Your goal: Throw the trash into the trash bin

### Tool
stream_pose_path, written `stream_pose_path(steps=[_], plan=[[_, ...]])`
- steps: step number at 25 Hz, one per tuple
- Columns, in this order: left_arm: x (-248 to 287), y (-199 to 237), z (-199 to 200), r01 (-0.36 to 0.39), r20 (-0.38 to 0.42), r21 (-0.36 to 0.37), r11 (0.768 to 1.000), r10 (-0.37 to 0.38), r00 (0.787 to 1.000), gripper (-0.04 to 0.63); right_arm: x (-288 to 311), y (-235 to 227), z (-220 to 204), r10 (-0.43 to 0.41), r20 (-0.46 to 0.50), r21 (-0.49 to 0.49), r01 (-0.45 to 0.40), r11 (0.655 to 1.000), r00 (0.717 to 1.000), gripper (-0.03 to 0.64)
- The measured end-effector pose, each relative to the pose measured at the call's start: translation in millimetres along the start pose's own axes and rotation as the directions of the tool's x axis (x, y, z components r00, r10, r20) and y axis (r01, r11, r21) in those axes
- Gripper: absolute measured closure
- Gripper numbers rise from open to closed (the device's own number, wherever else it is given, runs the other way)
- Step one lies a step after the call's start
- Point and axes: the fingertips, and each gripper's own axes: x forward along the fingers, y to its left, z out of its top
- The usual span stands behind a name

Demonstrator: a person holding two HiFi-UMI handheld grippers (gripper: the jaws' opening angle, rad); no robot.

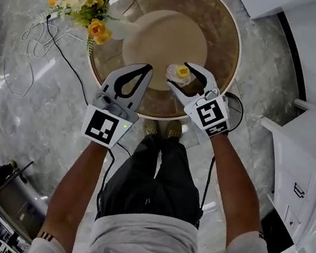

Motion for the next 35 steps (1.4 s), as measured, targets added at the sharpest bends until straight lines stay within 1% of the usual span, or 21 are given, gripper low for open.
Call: stream_pose_path(steps=[1,6,11,19,23,28,31,35], plan=[[-0.1,0.3,-0.3,0.001,-0.001,0.000,1.000,-0.001,1.000,0.595,0.5,0.6,0.5,0.000,0.003,-0.001,0.000,1.000,1.000,0.367],[1.0,-0.3,2.6,0.010,0.002,-0.002,1.000,-0.010,1.000,0.595,-2.2,3.0,3.7,-0.025,0.016,-0.014,0.026,1.000,1.000,0.376],[1.6,-6.2,7.7,0.026,0.011,0.001,1.000,-0.026,1.000,0.595,-13.2,4.1,16.5,-0.067,0.053,-0.009,0.067,0.998,0.996,0.377],[12.7,-37.6,19.1,0.092,0.033,0.010,0.996,-0.092,0.995,0.595,-51.6,3.0,36.9,-0.145,0.105,-0.010,0.147,0.989,0.984,0.377],[21.8,-60.4,26.7,0.135,0.043,0.014,0.991,-0.136,0.990,0.595,-81.5,-2.5,37.9,-0.203,0.119,0.007,0.204,0.979,0.972,0.377],[34.1,-92.6,36.1,0.193,0.048,0.022,0.981,-0.194,0.980,0.595,-126.1,-12.1,28.7,-0.279,0.129,0.027,0.278,0.960,0.952,0.377],[40.9,-109.5,37.2,0.224,0.045,0.022,0.974,-0.224,0.973,0.595,-154.4,-18.5,23.0,-0.336,0.130,0.056,0.332,0.942,0.933,0.377],[51.1,-134.6,37.4,0.265,0.045,0.033,0.964,-0.266,0.963,0.595,-192.4,-27.8,8.9,-0.414,0.100,0.119,0.403,0.908,0.905,0.377]])
